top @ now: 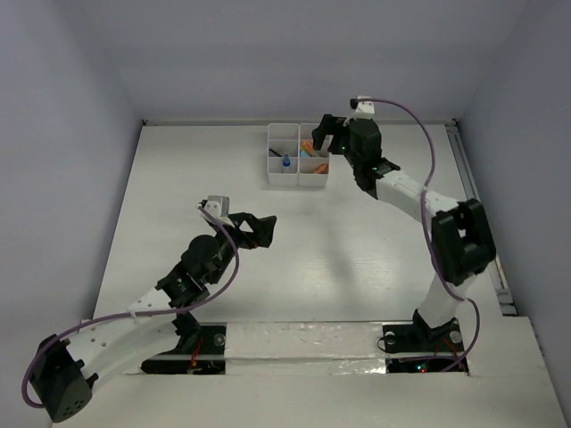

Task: Sort the stationery into containers
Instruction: Reset both arms

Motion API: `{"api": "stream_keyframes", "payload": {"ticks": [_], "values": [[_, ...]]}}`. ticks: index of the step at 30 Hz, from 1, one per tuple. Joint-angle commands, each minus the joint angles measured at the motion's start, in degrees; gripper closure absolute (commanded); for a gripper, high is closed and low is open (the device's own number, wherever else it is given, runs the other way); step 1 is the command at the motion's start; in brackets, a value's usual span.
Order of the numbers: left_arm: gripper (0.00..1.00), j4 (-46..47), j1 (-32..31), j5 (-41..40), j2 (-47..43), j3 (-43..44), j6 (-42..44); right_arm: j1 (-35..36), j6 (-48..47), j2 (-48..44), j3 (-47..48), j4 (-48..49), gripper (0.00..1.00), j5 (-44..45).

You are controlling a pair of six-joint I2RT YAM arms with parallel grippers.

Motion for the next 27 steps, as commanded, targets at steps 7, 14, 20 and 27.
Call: {"api": "stream_keyframes", "payload": {"ticks": [7,14,20,27], "values": [[0.01,-5.34,0.05,-1.14,-4.59,8.7,-5.16,0.34,6.1,-31.38,-17.41,-0.84,0.0,-4.74],[0.01,-10.35,0.05,-0.35,-12.66,13.63,-7.1,0.34,8.03,-62.05,-37.79,-5.05,0.0,-2.03],[0.01,-14.83,0.05,-2.45,-18.55,16.35,-6.31,0.34,10.06,-80.79,-44.32,-16.21,0.0,3.16],[0.01,-18.52,0.05,-2.81,-20.94,14.51,-5.26,0.34,9.97,-81.78,-43.98,-20.0,0.0,1.77]]}}
